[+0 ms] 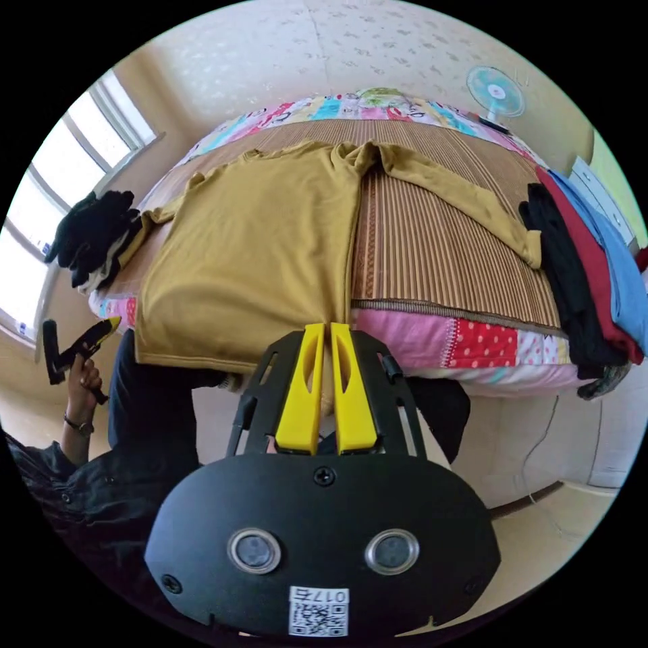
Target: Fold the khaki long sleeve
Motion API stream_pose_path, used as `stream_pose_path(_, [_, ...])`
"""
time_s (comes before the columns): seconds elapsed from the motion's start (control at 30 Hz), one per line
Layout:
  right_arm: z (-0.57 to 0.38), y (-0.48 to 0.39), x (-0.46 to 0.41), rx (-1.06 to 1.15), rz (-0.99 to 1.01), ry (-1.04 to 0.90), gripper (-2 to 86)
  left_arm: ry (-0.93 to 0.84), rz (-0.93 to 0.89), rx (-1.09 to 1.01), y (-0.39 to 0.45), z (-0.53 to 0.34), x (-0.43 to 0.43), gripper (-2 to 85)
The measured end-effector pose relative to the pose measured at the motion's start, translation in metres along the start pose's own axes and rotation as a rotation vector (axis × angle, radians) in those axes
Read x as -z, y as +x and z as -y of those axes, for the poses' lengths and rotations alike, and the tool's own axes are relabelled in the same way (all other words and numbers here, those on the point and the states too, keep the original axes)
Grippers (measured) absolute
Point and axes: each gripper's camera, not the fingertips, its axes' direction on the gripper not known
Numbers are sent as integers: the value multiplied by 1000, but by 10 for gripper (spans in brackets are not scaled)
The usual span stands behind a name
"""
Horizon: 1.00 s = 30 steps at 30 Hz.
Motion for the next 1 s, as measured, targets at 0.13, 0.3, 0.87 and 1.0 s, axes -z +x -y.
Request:
stream_pose_path(0.13, [33, 21, 23, -17, 115, 64, 15, 235, -133, 312, -86, 51, 76, 143])
stream_pose_path(0.3, [94, 1, 29, 54, 87, 136, 8, 344, -360, 507, -154, 138, 74, 149])
stream_pose_path(0.87, [148, 78, -24, 100, 78, 162, 6, 491, 157, 793, -212, 166, 43, 48])
stream_pose_path(1.0, [146, 106, -20, 70, 172, 150, 6, 605, 288, 474, -116, 137, 96, 39])
